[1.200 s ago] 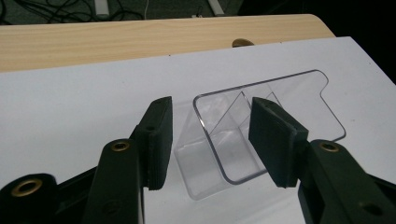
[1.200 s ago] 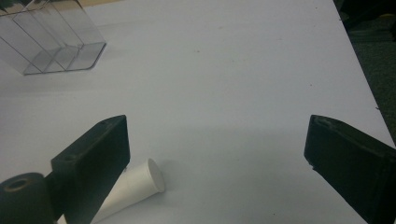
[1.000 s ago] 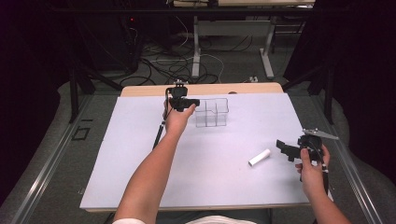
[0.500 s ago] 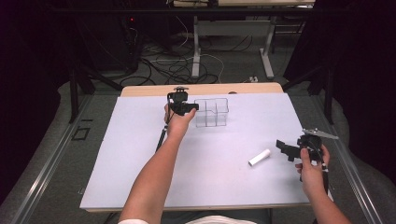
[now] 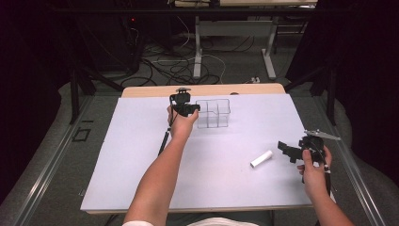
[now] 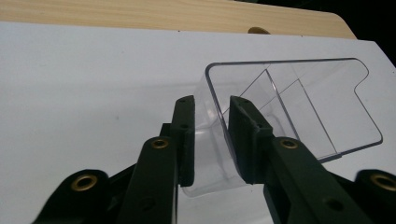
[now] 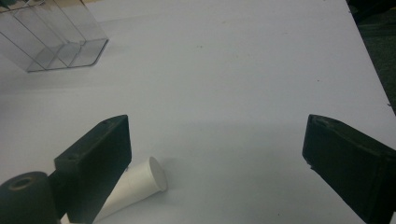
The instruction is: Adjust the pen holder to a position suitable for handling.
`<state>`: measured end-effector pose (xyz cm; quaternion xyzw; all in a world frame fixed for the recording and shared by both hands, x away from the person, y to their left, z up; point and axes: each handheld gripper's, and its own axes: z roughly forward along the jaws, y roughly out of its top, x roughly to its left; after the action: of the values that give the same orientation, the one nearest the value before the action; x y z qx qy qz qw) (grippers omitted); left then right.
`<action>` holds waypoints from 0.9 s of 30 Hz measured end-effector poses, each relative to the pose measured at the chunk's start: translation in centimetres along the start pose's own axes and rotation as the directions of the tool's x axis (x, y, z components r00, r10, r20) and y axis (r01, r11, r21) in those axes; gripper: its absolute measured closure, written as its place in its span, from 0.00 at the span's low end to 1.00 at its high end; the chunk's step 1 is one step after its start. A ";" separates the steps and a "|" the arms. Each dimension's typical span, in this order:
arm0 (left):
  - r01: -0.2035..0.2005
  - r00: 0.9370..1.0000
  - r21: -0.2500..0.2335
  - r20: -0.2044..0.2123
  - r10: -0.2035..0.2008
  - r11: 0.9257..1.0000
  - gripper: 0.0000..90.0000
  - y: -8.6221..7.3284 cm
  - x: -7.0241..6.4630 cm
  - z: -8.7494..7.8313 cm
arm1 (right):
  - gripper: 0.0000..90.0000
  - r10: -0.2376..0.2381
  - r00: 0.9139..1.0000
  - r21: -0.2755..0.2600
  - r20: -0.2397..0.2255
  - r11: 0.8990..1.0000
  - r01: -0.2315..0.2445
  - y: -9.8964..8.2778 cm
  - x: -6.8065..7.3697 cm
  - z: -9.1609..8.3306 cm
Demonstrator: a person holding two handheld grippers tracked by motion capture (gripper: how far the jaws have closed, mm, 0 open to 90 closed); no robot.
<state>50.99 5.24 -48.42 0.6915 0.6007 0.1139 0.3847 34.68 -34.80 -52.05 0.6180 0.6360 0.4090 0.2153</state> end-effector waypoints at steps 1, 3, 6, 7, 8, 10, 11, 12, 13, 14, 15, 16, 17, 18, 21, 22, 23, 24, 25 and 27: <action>-0.001 1.000 0.000 0.002 0.001 1.000 0.86 0.0 0.0 0.0 | 0.09 0.002 1.000 -0.003 -0.001 1.000 -0.002 0.0 0.0 0.0; 0.011 1.000 0.004 0.010 -0.011 1.000 0.87 0.0 -0.1 0.0 | 0.09 0.003 1.000 -0.004 0.001 1.000 -0.003 0.0 0.0 -0.1; 0.018 1.000 0.006 0.004 -0.018 1.000 0.88 0.0 -0.1 0.0 | 0.09 0.017 1.000 -0.004 -0.001 1.000 -0.017 0.0 0.0 -0.1; 0.023 1.000 0.007 0.001 -0.023 1.000 0.88 0.0 -0.2 0.0 | 0.09 0.016 1.000 -0.004 -0.002 1.000 -0.016 0.0 0.0 -0.1; 0.025 1.000 0.007 -0.002 -0.025 1.000 0.88 0.0 -0.2 0.0 | 0.09 0.015 1.000 -0.003 -0.001 1.000 -0.015 0.0 0.0 -0.1; 0.031 1.000 0.007 -0.003 -0.031 0.999 0.89 0.0 -0.2 0.0 | 0.10 0.015 1.000 -0.003 -0.001 1.000 -0.015 0.0 0.0 -0.1; 0.031 1.000 0.014 -0.006 -0.031 0.999 0.89 0.1 -0.1 -0.1 | 0.10 0.015 1.000 -0.003 -0.001 1.000 -0.015 0.0 0.0 -0.1; 0.040 0.999 0.017 -0.004 -0.040 0.999 0.89 0.1 -0.1 -0.1 | 0.10 0.014 1.000 -0.002 0.000 1.000 -0.014 0.0 0.0 -0.1; 0.046 0.999 0.019 -0.004 -0.046 0.999 0.89 0.1 -0.1 -0.1 | 0.10 0.014 1.000 -0.007 0.004 1.000 -0.014 0.0 0.0 0.0; 0.049 0.999 0.017 -0.005 -0.049 0.999 0.89 0.2 -0.1 -0.1 | 0.10 0.014 1.000 -0.007 0.004 1.000 -0.014 0.0 0.0 0.0; 0.054 0.998 0.021 -0.013 -0.054 0.998 0.90 0.2 -0.1 -0.1 | 0.10 0.016 1.000 -0.013 0.003 1.000 -0.016 0.0 0.0 0.0; 0.059 0.998 0.017 -0.017 -0.058 0.998 0.92 0.2 -0.2 -0.1 | 0.10 0.018 1.000 -0.016 0.003 1.000 -0.018 0.0 0.0 0.0; 0.059 0.998 0.018 -0.025 -0.059 0.998 0.92 0.3 -0.2 -0.2 | 0.10 0.018 1.000 -0.015 0.003 1.000 -0.018 0.0 0.0 0.0; 0.063 0.998 0.012 -0.029 -0.063 0.998 0.92 0.3 -0.1 -0.2 | 0.10 0.017 1.000 -0.008 0.003 1.000 -0.016 0.0 0.0 -0.1; 0.048 0.998 0.009 -0.044 -0.048 0.999 0.94 0.3 -0.1 -0.3 | 0.10 0.017 1.000 -0.004 -0.002 1.000 -0.017 0.0 -0.1 -0.1; 0.042 0.998 0.011 -0.052 -0.041 0.999 0.95 0.3 -0.1 -0.3 | 0.10 0.002 1.000 -0.006 0.000 1.000 -0.002 0.1 -0.2 -0.1; 0.043 0.998 0.011 -0.053 -0.042 0.999 0.95 0.3 -0.1 -0.3 | 0.10 0.002 1.000 -0.006 0.000 1.000 -0.002 0.1 -0.2 -0.1; 0.036 0.998 0.013 -0.056 -0.036 0.999 0.95 0.3 0.0 -0.4 | 0.10 0.006 1.000 -0.007 -0.002 1.000 -0.006 0.0 -0.2 -0.1; 0.030 0.997 0.017 -0.066 -0.028 0.999 0.96 0.3 0.0 -0.4 | 0.10 0.008 1.000 -0.006 -0.002 1.000 -0.008 0.1 -0.1 -0.1; 0.021 0.997 0.016 -0.080 -0.019 1.000 0.97 0.3 0.0 -0.5 | 0.11 0.018 1.000 -0.004 -0.003 1.000 -0.018 0.1 -0.1 -0.1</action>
<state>50.95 5.45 -47.87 0.6835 0.6234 0.1325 0.3560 34.63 -34.88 -51.96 0.6227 0.6299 0.4129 0.2120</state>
